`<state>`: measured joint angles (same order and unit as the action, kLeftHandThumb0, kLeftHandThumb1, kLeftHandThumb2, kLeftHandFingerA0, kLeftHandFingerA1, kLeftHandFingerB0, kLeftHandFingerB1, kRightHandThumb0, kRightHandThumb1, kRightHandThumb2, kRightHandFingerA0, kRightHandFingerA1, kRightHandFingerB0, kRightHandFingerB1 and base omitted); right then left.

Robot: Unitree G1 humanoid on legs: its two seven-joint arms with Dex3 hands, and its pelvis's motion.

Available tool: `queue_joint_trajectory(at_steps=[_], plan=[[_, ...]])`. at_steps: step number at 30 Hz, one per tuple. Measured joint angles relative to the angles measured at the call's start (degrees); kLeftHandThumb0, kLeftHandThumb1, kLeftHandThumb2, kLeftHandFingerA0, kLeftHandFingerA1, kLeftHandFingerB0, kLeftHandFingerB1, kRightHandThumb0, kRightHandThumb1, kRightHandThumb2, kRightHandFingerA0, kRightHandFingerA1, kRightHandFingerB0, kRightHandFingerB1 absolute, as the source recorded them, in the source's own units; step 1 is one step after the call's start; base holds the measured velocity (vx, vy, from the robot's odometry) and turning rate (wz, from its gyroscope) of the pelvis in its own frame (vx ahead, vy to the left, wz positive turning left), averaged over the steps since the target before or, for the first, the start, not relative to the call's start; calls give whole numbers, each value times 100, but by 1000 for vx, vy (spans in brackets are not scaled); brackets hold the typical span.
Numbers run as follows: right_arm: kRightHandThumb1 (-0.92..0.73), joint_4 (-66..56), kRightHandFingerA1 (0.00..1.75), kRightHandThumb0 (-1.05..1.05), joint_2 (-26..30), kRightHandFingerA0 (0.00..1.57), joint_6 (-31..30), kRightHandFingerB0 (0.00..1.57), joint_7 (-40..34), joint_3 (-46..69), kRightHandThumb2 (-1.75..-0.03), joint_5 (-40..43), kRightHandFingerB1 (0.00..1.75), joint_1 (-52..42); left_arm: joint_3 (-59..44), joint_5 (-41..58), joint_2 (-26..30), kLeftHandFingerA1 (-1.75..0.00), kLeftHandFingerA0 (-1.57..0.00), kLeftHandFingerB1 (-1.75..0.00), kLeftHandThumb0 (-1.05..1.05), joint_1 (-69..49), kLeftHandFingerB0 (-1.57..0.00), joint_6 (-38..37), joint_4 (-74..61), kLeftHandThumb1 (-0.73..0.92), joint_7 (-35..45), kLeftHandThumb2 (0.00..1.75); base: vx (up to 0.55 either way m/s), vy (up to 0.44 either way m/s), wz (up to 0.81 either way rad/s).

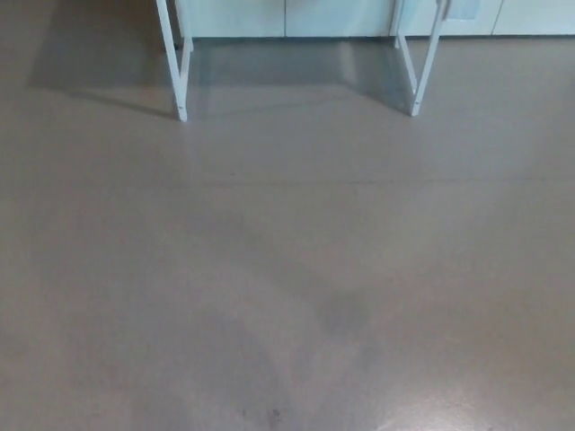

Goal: The robot walks towards a table in front, picks a shampoo with left hand and puts it in a small grey container

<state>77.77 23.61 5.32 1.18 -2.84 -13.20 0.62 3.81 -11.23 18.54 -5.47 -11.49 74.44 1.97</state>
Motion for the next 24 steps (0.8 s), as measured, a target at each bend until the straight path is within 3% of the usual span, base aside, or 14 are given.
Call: queue_joint_trajectory(at_steps=[6,14,15,16,20,21,22,23,24], plan=[[-66,26,56,-31,-122,78,-39,62,7,59,-60,2,45,-26,5,-8,180,-56,-63,-41,-41,77,-43,-1,-9,63,-13,57,292,183,-2],[-62,27,57,-30,-121,79,-43,63,52,125,-59,7,46,-112,74,-31,196,-54,-60,-40,-41,-109,-40,-4,7,65,-1,58,230,-99,11],[-60,27,59,-29,-121,81,-48,62,66,134,-58,7,46,-117,78,-35,200,-64,-58,-53,-49,-136,-36,-6,1,50,11,85,317,-271,19],[-61,27,58,-28,-116,81,-57,63,85,143,-58,8,45,-112,76,-36,198,-53,-62,-40,-45,-147,-43,-14,-2,64,20,59,356,-295,-30],[-62,25,57,-29,-71,83,-87,64,154,190,-57,11,45,-36,75,-42,156,-52,-62,-39,-44,-20,-43,-110,-27,65,37,59,303,-294,49],[-63,18,57,-29,-49,81,-93,63,158,192,-57,8,45,25,73,-43,147,-62,-53,-52,-46,3,-37,-128,-27,51,44,85,286,-142,-4],[-63,10,57,-29,-43,81,-100,63,160,183,-57,1,45,86,60,-40,147,-62,-53,-52,-46,31,-37,-141,-21,51,58,85,299,-120,1],[-65,0,57,-30,-43,80,-105,64,163,176,-58,0,46,129,41,-36,147,-51,-58,-39,-43,41,-43,-145,-20,64,72,58,307,-96,-9],[-66,-15,57,-30,-42,78,-108,63,171,166,-60,-2,46,165,18,-35,148,-51,-59,-39,-43,37,-45,-146,-14,64,97,59,292,-76,0]])
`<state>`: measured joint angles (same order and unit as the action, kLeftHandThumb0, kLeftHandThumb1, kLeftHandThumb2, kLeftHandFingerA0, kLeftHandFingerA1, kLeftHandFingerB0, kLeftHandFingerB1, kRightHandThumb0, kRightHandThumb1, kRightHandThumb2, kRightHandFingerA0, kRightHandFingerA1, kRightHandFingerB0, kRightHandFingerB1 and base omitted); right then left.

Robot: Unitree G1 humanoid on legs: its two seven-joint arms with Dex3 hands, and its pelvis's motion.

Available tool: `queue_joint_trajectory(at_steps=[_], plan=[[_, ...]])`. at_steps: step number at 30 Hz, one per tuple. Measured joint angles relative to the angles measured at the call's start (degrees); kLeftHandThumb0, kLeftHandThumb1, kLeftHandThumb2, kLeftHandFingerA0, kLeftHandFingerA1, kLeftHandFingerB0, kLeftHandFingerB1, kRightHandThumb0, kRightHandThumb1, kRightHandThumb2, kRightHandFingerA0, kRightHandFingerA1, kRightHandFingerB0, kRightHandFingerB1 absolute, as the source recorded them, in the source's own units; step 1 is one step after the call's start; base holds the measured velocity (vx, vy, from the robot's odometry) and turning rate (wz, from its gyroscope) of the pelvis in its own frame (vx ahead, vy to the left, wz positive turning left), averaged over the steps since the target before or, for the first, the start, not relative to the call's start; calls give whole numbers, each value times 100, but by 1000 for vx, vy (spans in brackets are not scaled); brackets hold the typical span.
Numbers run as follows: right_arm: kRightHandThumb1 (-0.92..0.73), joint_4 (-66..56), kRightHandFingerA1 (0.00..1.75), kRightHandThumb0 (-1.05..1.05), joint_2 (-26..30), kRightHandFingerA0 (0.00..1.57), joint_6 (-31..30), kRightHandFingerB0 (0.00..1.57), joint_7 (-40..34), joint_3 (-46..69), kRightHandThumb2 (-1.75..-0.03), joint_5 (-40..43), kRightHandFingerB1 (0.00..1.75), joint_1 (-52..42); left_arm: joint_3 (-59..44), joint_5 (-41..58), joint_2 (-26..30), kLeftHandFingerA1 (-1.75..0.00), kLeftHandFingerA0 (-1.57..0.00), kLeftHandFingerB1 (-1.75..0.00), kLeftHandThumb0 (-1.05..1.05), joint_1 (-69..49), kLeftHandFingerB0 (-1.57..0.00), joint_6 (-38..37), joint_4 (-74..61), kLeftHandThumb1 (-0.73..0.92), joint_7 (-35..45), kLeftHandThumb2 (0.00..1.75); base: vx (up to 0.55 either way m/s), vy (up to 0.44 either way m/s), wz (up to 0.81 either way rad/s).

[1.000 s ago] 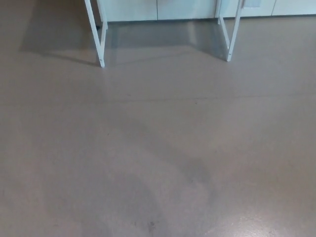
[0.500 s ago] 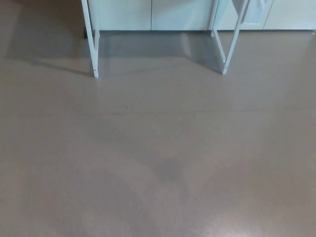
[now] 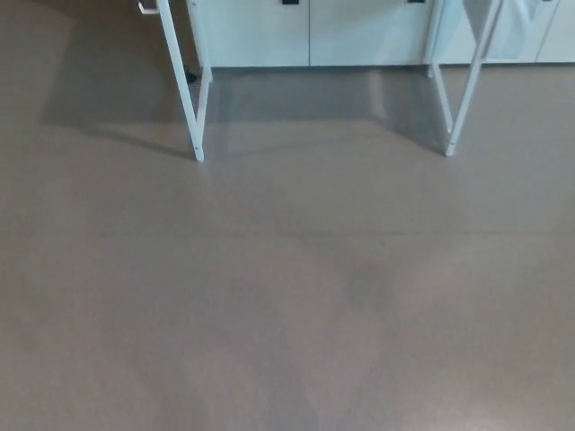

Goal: The robot walks towards a table in front, picks a shampoo with left hand and puts it in a small grey container

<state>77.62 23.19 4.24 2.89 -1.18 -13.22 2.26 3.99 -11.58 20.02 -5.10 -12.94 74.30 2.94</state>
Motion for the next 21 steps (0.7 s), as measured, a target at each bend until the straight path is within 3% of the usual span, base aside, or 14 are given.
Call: queue_joint_trajectory(at_steps=[1,3,4,5,6,7,12,16,17,18,19,20,21], plan=[[-64,-12,56,-30,0,78,-4,63,14,-9,-59,0,46,26,-7,0,3,-62,-52,-53,-48,-1,-38,-4,-5,51,23,88,290,-27,-14],[-63,-35,57,-31,5,80,-11,64,50,-10,-59,5,47,56,-2,-5,8,-62,-50,-54,-47,5,-37,-7,-15,51,59,87,320,20,-17],[-62,-37,58,-31,8,80,-13,64,65,-11,-59,4,47,59,4,-7,10,-51,-55,-40,-42,9,-43,-7,-16,67,73,59,343,59,-20],[-62,-35,58,-31,9,80,-18,64,83,-14,-59,4,47,54,10,-11,13,-51,-55,-40,-42,12,-43,-7,-16,67,89,59,369,90,-24],[-63,-32,58,-31,9,83,-26,63,102,-14,-57,4,45,43,18,-19,17,-60,-50,-52,-46,15,-36,-7,-15,52,103,86,500,137,-11],[-62,-26,58,-30,14,83,-37,63,118,-12,-57,4,46,34,20,-25,22,-48,-59,-40,-39,21,-43,-10,-14,66,122,59,584,178,-18],[-64,-52,56,-31,-1,79,-70,61,180,27,-58,16,45,110,-58,-12,65,-47,-61,-40,-40,145,-45,-31,11,65,234,59,531,111,-29],[-64,-29,56,-30,-11,80,-105,62,212,30,-57,14,45,71,-119,5,73,-46,-59,-39,-40,153,-45,-42,32,66,306,59,389,80,5],[-64,-23,59,-30,-11,80,-114,63,218,30,-59,13,46,71,-134,10,74,-58,-50,-52,-46,139,-39,-42,43,53,328,85,389,-13,17],[-64,-22,59,-30,-12,80,-117,63,224,28,-59,13,46,72,-149,15,74,-58,-50,-52,-46,136,-39,-42,50,53,344,85,288,-46,15],[-64,-23,62,-31,-12,82,-119,63,233,28,-59,12,46,72,-160,22,74,-49,-58,-40,-40,132,-46,-42,57,68,358,60,384,-66,23],[-62,-23,62,-30,-12,84,-121,64,239,29,-59,13,47,72,-176,31,74,-60,-50,-53,-46,126,-38,-42,57,54,373,89,421,-109,21],[-62,-25,62,-30,-12,84,-122,64,244,33,-59,14,47,73,-193,43,74,-60,-50,-53,-46,121,-38,-43,54,54,390,89,494,-135,19]])
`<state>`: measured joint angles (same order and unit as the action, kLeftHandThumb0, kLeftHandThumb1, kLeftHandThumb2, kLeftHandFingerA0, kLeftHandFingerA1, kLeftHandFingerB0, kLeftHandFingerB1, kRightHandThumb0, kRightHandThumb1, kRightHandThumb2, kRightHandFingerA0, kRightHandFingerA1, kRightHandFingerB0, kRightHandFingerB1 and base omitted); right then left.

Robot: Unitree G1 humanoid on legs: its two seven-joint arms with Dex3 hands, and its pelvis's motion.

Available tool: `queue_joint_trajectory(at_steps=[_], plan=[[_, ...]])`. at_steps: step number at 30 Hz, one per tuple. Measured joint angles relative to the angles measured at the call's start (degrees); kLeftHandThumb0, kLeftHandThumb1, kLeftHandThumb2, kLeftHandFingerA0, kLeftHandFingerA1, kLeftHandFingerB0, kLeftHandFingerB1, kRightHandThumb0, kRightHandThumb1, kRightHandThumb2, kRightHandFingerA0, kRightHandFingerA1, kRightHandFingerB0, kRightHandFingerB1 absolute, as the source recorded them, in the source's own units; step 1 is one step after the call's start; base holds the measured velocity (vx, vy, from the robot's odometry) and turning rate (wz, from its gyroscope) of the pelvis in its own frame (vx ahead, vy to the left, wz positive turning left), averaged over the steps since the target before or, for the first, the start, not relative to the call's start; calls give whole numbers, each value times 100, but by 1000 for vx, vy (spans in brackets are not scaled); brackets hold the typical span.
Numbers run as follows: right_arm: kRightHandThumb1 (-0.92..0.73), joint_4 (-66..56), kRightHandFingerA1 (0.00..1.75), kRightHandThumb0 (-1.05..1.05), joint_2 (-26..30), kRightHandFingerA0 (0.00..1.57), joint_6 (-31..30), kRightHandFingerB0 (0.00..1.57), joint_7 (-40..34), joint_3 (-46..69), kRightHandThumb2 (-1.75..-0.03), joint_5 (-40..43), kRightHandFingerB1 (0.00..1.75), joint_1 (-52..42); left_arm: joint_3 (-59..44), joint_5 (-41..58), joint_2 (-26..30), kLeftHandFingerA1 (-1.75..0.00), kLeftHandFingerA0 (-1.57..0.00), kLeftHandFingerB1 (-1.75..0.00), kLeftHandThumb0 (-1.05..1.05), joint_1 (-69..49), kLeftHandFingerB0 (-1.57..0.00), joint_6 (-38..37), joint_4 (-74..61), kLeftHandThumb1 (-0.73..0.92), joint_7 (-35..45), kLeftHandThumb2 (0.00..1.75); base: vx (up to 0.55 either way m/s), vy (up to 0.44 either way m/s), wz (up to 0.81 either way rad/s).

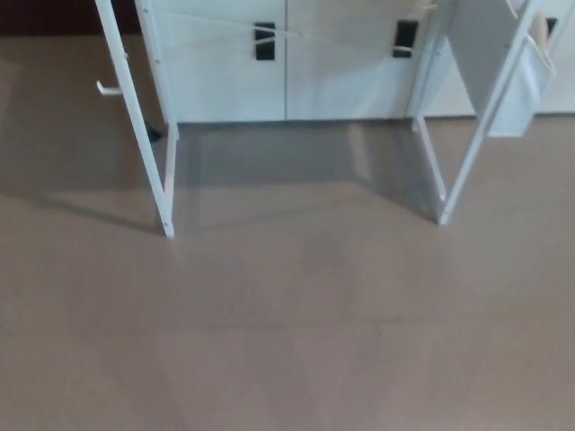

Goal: The robot walks towards a table in front, picks a shampoo with left hand and puts it in a small grey container

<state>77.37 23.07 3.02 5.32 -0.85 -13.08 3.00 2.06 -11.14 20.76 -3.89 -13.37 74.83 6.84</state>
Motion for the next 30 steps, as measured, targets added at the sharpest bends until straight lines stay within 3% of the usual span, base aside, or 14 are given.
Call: queue_joint_trajectory(at_steps=[1,2,8,9,22,29,30], plan=[[-62,2,59,-29,0,83,-8,62,8,19,-58,2,46,1,-28,16,-1,-48,-57,-40,-41,-23,-45,-3,-3,69,43,60,609,-93,14],[-63,3,56,-30,-31,80,-19,62,10,31,-57,4,45,20,-46,27,-4,-59,-50,-53,-47,-14,-38,-9,-14,54,71,88,476,-183,17],[-64,-18,54,-31,11,79,-33,61,39,31,-57,-6,44,122,-92,79,-20,-59,-49,-53,-46,16,-37,-62,-72,54,212,87,428,-117,17],[-63,-18,54,-33,12,80,-34,61,42,25,-58,-9,44,119,-97,83,-19,-48,-58,-40,-40,-14,-43,-61,-59,67,227,60,412,-36,-7],[-64,-20,55,-34,-31,81,-82,61,127,-82,-59,-27,45,141,-118,97,53,-51,-63,-41,-40,28,-46,-88,-68,66,323,60,411,182,-27],[-64,-5,59,-33,-29,81,-92,62,164,-193,-59,-70,47,49,-40,66,71,-49,-58,-40,-44,-58,-43,-87,-2,64,312,59,226,24,6],[-64,-10,59,-34,-29,82,-91,63,169,-209,-60,-74,46,47,-38,66,79,-60,-53,-53,-48,-89,-39,-87,2,51,317,85,233,-80,14]])
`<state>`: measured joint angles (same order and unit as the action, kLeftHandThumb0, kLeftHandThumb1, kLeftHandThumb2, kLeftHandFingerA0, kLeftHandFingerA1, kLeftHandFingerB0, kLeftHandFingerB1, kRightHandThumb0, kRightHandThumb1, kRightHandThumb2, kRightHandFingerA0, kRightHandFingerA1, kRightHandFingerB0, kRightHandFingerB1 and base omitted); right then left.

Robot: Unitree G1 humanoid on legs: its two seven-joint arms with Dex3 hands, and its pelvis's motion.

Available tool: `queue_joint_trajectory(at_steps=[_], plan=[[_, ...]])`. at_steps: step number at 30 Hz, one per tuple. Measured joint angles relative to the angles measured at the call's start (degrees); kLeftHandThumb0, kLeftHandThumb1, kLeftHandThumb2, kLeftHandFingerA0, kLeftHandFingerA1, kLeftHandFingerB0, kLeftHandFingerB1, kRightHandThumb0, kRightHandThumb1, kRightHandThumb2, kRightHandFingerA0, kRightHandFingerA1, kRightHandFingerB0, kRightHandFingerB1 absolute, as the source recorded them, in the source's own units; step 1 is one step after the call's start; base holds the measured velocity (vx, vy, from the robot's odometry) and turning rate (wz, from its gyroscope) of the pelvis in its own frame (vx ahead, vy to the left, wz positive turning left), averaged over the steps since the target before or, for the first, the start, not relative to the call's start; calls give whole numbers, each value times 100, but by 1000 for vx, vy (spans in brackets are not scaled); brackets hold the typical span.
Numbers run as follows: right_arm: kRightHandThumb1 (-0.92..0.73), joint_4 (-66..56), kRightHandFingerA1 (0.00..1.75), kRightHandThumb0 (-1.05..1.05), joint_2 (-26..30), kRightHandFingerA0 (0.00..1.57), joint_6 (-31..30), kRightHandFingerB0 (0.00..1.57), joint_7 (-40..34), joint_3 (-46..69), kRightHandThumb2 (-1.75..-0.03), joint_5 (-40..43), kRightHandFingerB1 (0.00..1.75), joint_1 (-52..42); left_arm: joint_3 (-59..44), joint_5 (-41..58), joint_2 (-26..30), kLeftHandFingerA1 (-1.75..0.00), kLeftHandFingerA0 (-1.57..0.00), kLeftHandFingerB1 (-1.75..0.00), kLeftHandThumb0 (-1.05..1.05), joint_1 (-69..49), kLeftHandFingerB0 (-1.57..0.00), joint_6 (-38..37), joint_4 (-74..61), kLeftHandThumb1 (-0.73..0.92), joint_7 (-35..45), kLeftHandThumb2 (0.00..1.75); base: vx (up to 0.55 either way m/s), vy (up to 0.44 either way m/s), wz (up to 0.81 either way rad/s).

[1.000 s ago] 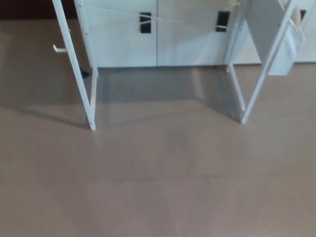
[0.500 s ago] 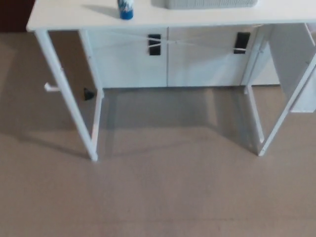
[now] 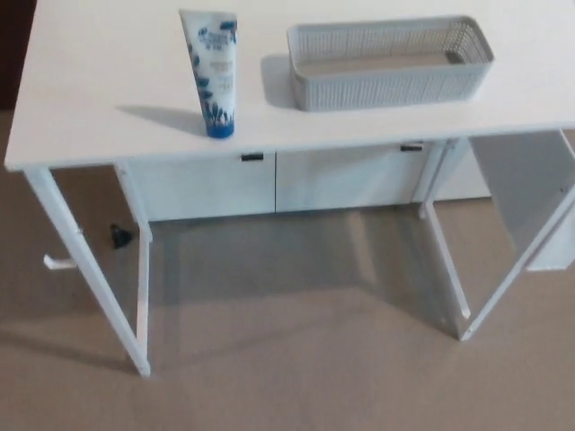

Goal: The robot walks towards a table in front, picks a shampoo with left hand and puts it in a small grey container

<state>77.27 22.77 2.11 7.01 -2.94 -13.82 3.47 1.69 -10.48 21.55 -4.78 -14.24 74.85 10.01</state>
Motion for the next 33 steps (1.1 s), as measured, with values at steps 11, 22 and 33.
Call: queue_joint_trajectory(at_steps=[11,22,33], plan=[[-66,-24,52,-35,23,76,-12,61,80,-80,-58,-42,44,77,19,0,11,-61,-53,-53,-45,-43,-39,-3,-34,52,63,85,205,-94,4],[-66,-18,56,-34,-22,78,-81,62,168,-102,-60,-57,45,77,46,-3,93,-48,-57,-40,-40,77,-43,0,-13,66,37,59,149,114,-12],[-67,-17,53,-34,-118,74,-78,58,182,-10,-58,-28,44,-19,43,-7,118,-55,-60,-40,-43,63,-42,1,-19,68,-14,61,71,-80,4]])
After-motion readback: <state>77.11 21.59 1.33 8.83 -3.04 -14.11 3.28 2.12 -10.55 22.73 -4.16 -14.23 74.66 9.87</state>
